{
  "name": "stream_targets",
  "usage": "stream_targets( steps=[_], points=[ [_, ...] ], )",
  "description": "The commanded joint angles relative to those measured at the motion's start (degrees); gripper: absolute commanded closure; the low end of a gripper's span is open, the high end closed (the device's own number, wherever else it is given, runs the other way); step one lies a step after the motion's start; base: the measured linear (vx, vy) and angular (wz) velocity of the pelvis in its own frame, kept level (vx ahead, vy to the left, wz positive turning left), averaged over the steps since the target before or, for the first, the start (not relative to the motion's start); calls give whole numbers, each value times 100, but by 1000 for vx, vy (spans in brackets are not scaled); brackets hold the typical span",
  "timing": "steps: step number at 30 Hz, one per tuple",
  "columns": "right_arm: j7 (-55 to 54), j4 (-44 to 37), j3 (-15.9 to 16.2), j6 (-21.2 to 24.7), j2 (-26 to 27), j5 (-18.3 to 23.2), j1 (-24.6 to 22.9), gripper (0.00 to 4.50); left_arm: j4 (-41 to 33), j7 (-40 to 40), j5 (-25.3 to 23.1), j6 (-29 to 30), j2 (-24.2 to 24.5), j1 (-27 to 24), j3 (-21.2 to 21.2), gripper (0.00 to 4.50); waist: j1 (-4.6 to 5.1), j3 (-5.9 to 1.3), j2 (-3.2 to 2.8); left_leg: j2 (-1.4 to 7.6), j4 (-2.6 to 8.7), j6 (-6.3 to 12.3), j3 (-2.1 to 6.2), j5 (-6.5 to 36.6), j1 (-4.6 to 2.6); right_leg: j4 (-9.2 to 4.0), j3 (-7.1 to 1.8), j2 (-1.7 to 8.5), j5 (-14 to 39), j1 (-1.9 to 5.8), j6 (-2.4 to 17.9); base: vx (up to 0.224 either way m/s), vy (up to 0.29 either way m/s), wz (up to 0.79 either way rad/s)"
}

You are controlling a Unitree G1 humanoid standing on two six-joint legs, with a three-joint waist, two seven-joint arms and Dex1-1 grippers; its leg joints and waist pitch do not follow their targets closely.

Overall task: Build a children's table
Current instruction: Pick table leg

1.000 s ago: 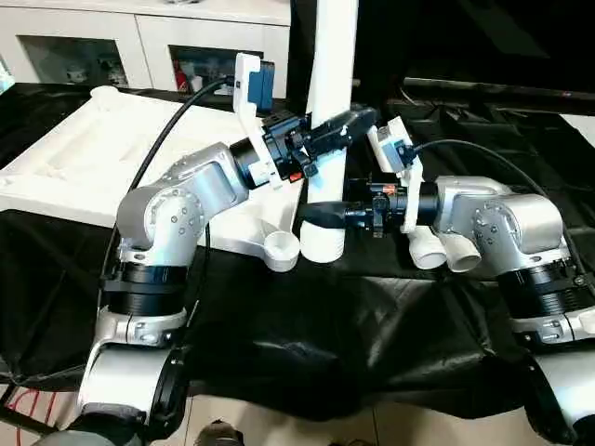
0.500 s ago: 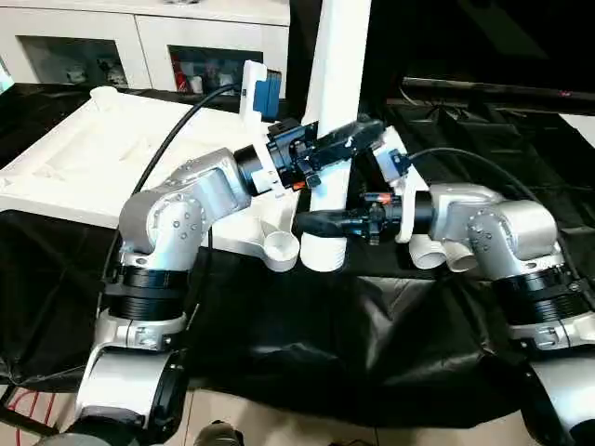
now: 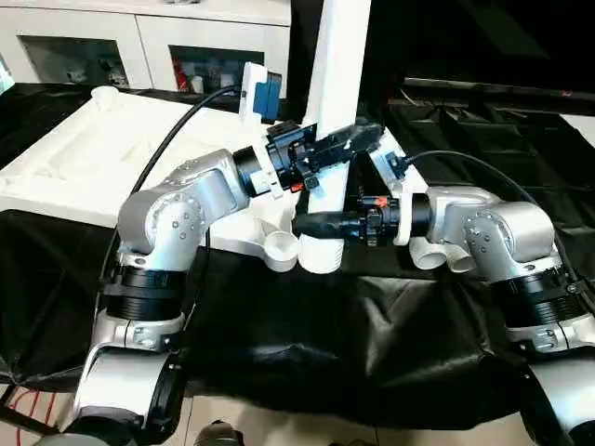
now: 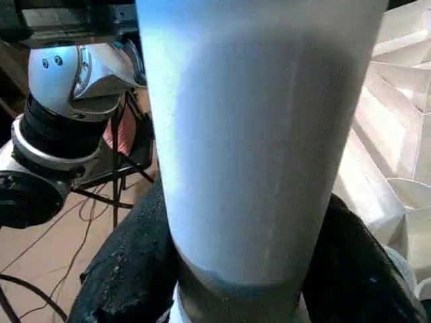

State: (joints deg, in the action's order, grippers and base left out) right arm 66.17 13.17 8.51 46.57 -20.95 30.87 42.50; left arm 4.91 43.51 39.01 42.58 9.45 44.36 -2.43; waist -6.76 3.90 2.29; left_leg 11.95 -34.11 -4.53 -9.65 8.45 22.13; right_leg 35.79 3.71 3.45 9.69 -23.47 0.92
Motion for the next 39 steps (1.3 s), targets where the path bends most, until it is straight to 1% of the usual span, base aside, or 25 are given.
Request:
stream_targets(
  steps=[1, 5, 7, 9, 13, 16, 17, 18, 19, 20, 22, 23, 24, 26, 27, 28, 30, 32, 33, 34, 35, 36, 37, 38, 39],
  points=[
    [-153, -6, -74, -15, 1, -56, -103, 255, -36, -116, 46, -68, -73, 10, -114, 192, -24, -471, 12, 91, 335, -106, -2, 1091, -96, -438, -234, 395, 1363, 335, 850, 0, 0, 0],
    [-237, -18, -139, -34, 45, -34, -132, 257, 13, -369, -60, -352, -155, 9, -279, 150, -27, -477, 19, 87, 330, -95, 0, 1074, -92, -441, -230, 396, 1314, 345, 872, 0, 0, 0],
    [-270, -23, -166, -49, 67, -21, -147, 258, 21, -416, -122, -586, -187, 5, -349, 151, -27, -474, 21, 87, 331, -88, -1, 1087, -89, -456, -232, 400, 1362, 348, 839, 0, 0, 0],
    [-288, -38, -184, -58, 74, -4, -159, 258, -37, -439, -66, -687, -226, 22, -423, 151, -29, -480, -12, 91, 332, -100, 6, 1096, -98, -444, -230, 397, 1350, 340, 826, 0, 0, 0],
    [-356, -66, -245, -87, 115, 33, -188, 258, -33, -666, 27, -977, -405, 125, -704, 151, -28, -478, -1, 91, 326, -94, 3, 1110, -97, -445, -231, 397, 1273, 343, 885, 0, 0, 0],
    [-724, -180, -518, -233, 267, 98, -269, 258, 55, -1058, 176, -1533, -592, 280, -1241, 151, -28, -486, -61, 89, 327, -128, 10, 1182, -101, -452, -231, 396, 1187, 342, 912, 0, 0, 0],
    [-875, -228, -598, -302, 309, 84, -300, 258, 59, -1173, 171, -1640, -586, 285, -1341, 151, -28, -486, -61, 89, 327, -128, 10, 1182, -101, -452, -231, 396, 1187, 342, 912, 0, 0, 0],
    [-1166, -345, -745, -386, 383, 62, -376, 258, 9, -1346, 165, -1757, -543, 233, -1501, 151, -32, -489, -172, 81, 326, -180, 34, 1228, -111, -425, -223, 384, 1154, 338, 903, 0, 0, 0],
    [-1236, -375, -780, -403, 400, 57, -395, 258, -6, -1384, 163, -1779, -531, 216, -1537, 151, -16, -488, -131, 89, 334, -181, 29, 1233, -111, -450, -227, 377, 1116, 339, 873, 0, 0, 0],
    [-1619, -663, -948, -384, 465, 31, -577, 258, -226, -1547, 73, -1713, -370, -17, -1633, 151, -3, -490, -170, 91, 342, -219, 41, 1272, -119, -433, -222, 363, 1033, 342, 873, 0, 0, 0],
    [-1762, -777, -1013, -367, 491, 20, -649, 258, -315, -1605, 31, -1679, -310, -112, -1666, 151, 8, -499, -144, 63, 340, -189, 31, 1189, -106, -412, -214, 349, 1008, 361, 862, 0, 0, 0],
    [-1893, -973, -1070, -327, 513, 20, -779, 258, -465, -1667, 48, -1548, -251, -263, -1715, 151, 11, -503, -162, 59, 332, -179, 24, 1205, -114, -424, -216, 350, 1065, 355, 866, 0, 0, 0],
    [-2385, -1264, -1084, -437, 583, -300, -1034, 258, -757, -1866, -367, -1435, -76, -647, -1588, 151, 2, -489, -230, 113, 358, -246, 49, 1275, -123, -439, -222, 365, 1140, 326, 821, 0, 0, 0],
    [-2858, -1490, -1125, -533, 689, -565, -1251, 258, -986, -2225, -1015, -1426, 98, -1032, -1380, 151, 24, -487, -265, 93, 371, -279, 54, 1337, -122, -432, -214, 340, 1181, 314, 733, 0, 0, 0],
    [-3316, -1640, -1137, -646, 794, -839, -1422, 258, -1196, -2595, -1739, -1541, 254, -1489, -1127, 151, 39, -482, -274, 87, 381, -309, 60, 1425, -128, -454, -215, 339, 1326, 310, 645, 0, 0, 0],
    [-3540, -1613, -1212, -781, 914, -905, -1469, 258, -1330, -2807, -1920, -1454, 226, -1832, -1078, 151, 53, -466, -322, 82, 388, -356, 65, 1574, -133, -474, -219, 335, 1536, 290, 561, 0, 0, 0],
    [-3692, -1611, -1258, -877, 995, -934, -1515, 258, -1427, -2932, -1962, -1393, 196, -2071, -1060, 151, 78, -456, -303, 70, 391, -365, 56, 1774, -151, -518, -215, 333, 1812, 270, 538, 0, 0, 0],
    [-4313, -1570, -1206, -1655, 1015, -1596, -1566, 258, -1811, -3499, -2304, -1262, 56, -2575, -1047, 151, 83, -439, -329, 68, 390, -378, 65, 2031, -170, -568, -207, 333, 2220, 220, 458, 0, 0, 0],
    [-4430, -1594, -1187, -1751, 1006, -1704, -1584, 258, -1895, -3619, -2322, -1229, 34, -2648, -1049, 151, 73, -433, -322, 95, 396, -404, 84, 2098, -169, -558, -211, 354, 2253, 215, 466, 0, 0, 0],
    [-4626, -1576, -1285, -1840, 999, -1787, -1600, 258, -2091, -3815, -2512, -1232, 37, -2801, -1021, 151, 78, -420, -228, 73, 402, -369, 69, 2098, -149, -585, -201, 335, 2330, 225, 427, 0, 0, 0],
    [-4742, -1595, -1362, -1840, 1004, -1785, -1640, 258, -2231, -3925, -2618, -1239, 45, -2915, -994, 151, 69, -419, -227, 67, 399, -315, 66, 2112, -166, -589, -208, 327, 2403, 204, 372, 0, 0, 0],
    [-4803, -1673, -1452, -1800, 957, -1784, -1694, 258, -2376, -3984, -2915, -1189, 239, -3056, -804, 151, 71, -416, -150, 63, 397, -262, 60, 2123, -170, -603, -201, 315, 2496, 198, 288, 0, 0, 0],
    [-4864, -1756, -1524, -1723, 964, -1763, -1735, 258, -2455, -4003, -3036, -1140, 302, -3124, -720, 151, 46, -416, -202, 66, 401, -251, 78, 2140, -182, -580, -203, 323, 2516, 187, 252, 0, 0, 0],
    [-5009, -2014, -1725, -1705, 1060, -1688, -1835, 258, -2644, -4121, -3304, -1006, 398, -3234, -604, 151, 52, -407, -152, 65, 412, -214, 77, 2083, -155, -571, -209, 320, 2558, 192, 145, 0, 0, 0],
    [-5009, -2014, -1725, -1705, 1060, -1688, -1835, 258, -2644, -4121, -3304, -1006, 398, -3234, -604, 151, 57, -404, -151, 69, 411, -215, 63, 2092, -164, -592, -220, 311, 2577, 168, 102, 0, 0, 0]
  ],
)
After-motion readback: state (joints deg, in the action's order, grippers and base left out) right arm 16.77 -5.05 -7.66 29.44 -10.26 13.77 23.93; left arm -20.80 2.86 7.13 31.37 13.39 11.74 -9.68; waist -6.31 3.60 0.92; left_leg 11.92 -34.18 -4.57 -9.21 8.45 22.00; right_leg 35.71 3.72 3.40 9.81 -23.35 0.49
